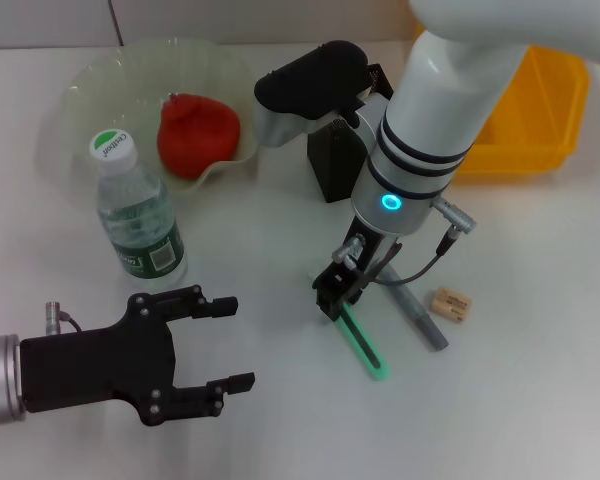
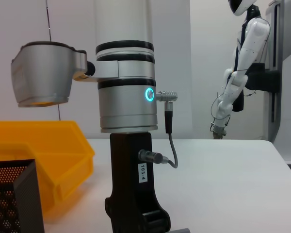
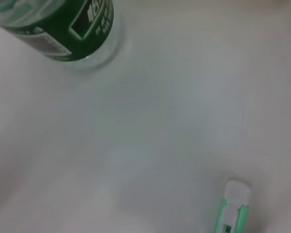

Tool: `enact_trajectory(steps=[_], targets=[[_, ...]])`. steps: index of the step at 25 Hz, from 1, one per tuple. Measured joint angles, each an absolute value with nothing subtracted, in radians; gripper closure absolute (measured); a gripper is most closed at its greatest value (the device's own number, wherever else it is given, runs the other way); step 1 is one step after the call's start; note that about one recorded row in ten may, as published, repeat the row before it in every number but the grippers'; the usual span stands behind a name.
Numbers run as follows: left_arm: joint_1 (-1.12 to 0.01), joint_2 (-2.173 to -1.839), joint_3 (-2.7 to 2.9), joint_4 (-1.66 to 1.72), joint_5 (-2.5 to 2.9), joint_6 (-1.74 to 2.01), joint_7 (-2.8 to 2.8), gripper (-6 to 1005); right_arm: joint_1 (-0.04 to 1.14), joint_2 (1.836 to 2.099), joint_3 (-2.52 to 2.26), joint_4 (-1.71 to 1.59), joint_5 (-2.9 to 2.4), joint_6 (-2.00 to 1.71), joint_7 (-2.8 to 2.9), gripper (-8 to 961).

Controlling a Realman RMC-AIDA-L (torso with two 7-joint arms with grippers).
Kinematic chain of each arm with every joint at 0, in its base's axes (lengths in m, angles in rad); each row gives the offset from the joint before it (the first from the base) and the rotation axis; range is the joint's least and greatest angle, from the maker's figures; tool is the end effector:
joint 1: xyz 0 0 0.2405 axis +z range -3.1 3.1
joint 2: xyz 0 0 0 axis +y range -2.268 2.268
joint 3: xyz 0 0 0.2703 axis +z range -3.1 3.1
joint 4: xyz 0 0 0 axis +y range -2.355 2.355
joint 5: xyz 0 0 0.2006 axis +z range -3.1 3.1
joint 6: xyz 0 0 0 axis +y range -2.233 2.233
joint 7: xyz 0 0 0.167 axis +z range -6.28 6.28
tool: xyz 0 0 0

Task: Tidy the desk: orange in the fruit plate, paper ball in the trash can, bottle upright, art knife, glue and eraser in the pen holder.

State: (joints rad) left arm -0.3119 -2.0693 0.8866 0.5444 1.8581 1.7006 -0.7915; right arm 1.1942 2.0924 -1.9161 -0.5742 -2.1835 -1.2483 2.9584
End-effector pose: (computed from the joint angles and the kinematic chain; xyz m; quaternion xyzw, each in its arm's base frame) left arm -0.2901 0.2418 -0.0525 -0.9573 -0.0293 -0.2675 0.1057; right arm 0.1309 0.3684 -0.1486 -0.8781 0.3790 -0.2750 0.0984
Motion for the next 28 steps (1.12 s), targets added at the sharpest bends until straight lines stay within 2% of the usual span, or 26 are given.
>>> enact_trajectory(steps=[4, 20, 25, 28], targets=[[-0.314, -2.071, 0.887, 0.544, 1.855, 1.699, -0.791, 257, 1.196, 2.092, -1.934, -0.583, -2.184, -1.255, 2.958, 679], [-0.330, -2.071, 0.887, 0.525, 1.851, 1.679, -0.791, 256, 1.184, 2.092, -1.963, -0.644, -2.194, -1.274, 2.957, 910], [-0.331, -2.071, 0.887, 0.524, 1.851, 1.679, -0.791, 257, 1.148, 2.092, -1.914, -0.679, -2.194, -1.281, 2.956, 955], [-0.332, -2.071, 0.887, 0.525, 1.851, 1.679, -0.791, 257, 1.118, 2.089, -1.870, -0.718, -2.199, -1.295, 2.956, 933]])
